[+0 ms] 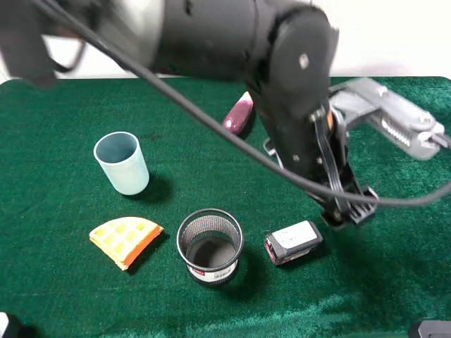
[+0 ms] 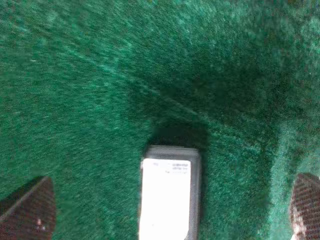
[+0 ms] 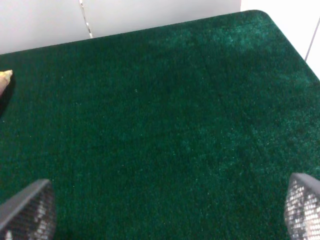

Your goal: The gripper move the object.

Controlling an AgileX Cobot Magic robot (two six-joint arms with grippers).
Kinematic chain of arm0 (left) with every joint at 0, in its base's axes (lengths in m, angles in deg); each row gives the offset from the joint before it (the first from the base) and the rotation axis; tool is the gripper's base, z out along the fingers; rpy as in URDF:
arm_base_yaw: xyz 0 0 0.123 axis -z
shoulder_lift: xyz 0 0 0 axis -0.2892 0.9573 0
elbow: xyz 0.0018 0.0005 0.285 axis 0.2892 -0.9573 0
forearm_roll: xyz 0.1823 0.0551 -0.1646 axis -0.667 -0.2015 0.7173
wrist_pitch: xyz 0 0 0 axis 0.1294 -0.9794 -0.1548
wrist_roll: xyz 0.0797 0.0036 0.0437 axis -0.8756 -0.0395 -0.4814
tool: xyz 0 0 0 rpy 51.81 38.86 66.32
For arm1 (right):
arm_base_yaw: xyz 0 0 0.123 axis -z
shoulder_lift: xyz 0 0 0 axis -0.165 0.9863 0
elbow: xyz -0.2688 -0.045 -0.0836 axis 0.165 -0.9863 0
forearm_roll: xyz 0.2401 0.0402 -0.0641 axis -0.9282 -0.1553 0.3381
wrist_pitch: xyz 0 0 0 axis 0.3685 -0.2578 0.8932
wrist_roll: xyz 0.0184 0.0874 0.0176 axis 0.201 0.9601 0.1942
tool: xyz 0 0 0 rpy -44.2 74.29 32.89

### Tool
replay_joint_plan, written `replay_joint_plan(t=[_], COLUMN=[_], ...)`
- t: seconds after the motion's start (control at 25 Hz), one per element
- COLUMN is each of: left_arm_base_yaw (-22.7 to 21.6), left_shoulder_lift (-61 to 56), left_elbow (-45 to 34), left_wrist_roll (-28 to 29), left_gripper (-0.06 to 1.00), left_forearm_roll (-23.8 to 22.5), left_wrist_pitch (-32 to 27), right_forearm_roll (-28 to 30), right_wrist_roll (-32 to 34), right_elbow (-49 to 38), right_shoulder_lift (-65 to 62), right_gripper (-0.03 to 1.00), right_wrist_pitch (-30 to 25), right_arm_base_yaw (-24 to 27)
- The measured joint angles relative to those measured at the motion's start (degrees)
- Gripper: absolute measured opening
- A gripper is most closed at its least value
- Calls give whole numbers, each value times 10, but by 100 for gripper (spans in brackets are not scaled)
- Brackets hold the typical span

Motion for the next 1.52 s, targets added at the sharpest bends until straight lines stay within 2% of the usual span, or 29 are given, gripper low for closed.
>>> replay_joint_plan(t=[0.28, 0.92, 1.12, 1.52], left_arm_base_yaw=[-38, -153, -184, -235], left_shoulder_lift=[-56, -185, -232, -381], left_elbow=[0, 0, -25, -144], left_wrist_roll=[1, -3, -15, -40], left_gripper=[94, 94, 94, 94], left_forearm_roll=[0, -2, -2, -2], left_wrist_pitch=[-40, -203, -212, -215], right_forearm_roll=[0, 0, 0, 0], right_wrist_roll=[0, 0, 0, 0], right_elbow=[0, 0, 0, 0], right_shoulder_lift=[0, 0, 0, 0], right_gripper=[70, 70, 70, 70], right_wrist_pitch=[0, 0, 0, 0], right_arm_base_yaw=[0, 0, 0, 0])
